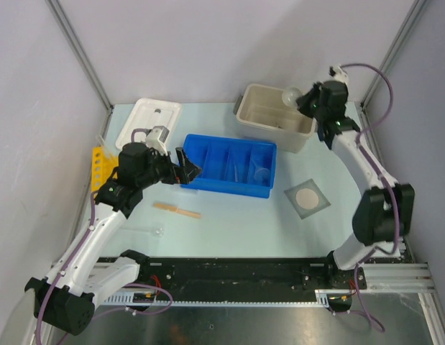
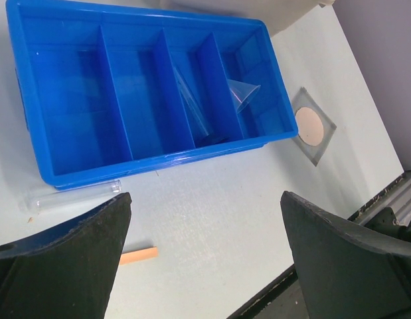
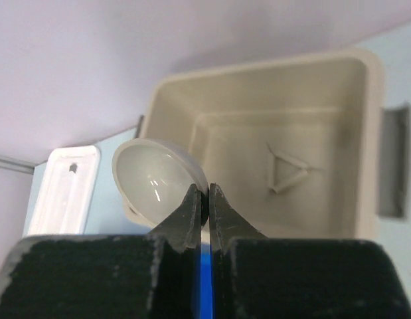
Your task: Organize the chemistry lab equipment
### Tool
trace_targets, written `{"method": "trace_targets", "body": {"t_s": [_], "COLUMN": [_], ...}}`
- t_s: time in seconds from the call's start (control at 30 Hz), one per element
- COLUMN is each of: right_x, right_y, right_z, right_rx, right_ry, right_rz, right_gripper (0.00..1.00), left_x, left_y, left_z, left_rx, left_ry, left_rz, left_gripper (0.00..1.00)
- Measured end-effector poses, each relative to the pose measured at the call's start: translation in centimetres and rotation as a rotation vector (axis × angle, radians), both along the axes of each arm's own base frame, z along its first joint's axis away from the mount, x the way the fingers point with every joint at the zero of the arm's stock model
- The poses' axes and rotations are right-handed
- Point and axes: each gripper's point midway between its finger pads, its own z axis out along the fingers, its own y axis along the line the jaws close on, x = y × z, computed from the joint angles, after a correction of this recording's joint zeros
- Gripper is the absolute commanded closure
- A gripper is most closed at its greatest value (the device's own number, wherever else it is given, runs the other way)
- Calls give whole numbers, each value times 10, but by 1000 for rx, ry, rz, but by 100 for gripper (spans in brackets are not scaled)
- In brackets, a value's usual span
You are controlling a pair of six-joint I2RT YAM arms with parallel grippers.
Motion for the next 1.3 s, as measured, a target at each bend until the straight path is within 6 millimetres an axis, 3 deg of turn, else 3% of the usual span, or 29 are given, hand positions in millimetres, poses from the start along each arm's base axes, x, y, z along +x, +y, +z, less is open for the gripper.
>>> {"method": "trace_targets", "body": {"t_s": [0.17,0.23,0.37,0.5,0.63,1.07,1.3], "right_x": [64,81,108,107,102,109,107], "right_y": [36,47,61,64,63,61,55], "right_z": [-2,-16,-67,-129,-168,-210,-226], "right_rx": [-30,-40,-65,-90,-98,-102,-115], "right_ry": [12,39,145,293,392,483,524], "right_rz": [50,60,74,65,47,11,-2], "right_gripper": [100,100,100,100,98,87,73], "left_x": [-1,-1,-1,-1,-1,-1,-1], "left_y": [-1,-1,-1,-1,-1,-1,-2], "left_z": [1,1,1,1,1,0,0], "left_rx": [-1,-1,-1,-1,-1,0,0], "left_ry": [-2,-2,-2,-2,-2,-1,1], "left_rz": [-2,-3,-4,-5,-5,-6,-6], "left_gripper": [1,1,1,1,1,1,0]}}
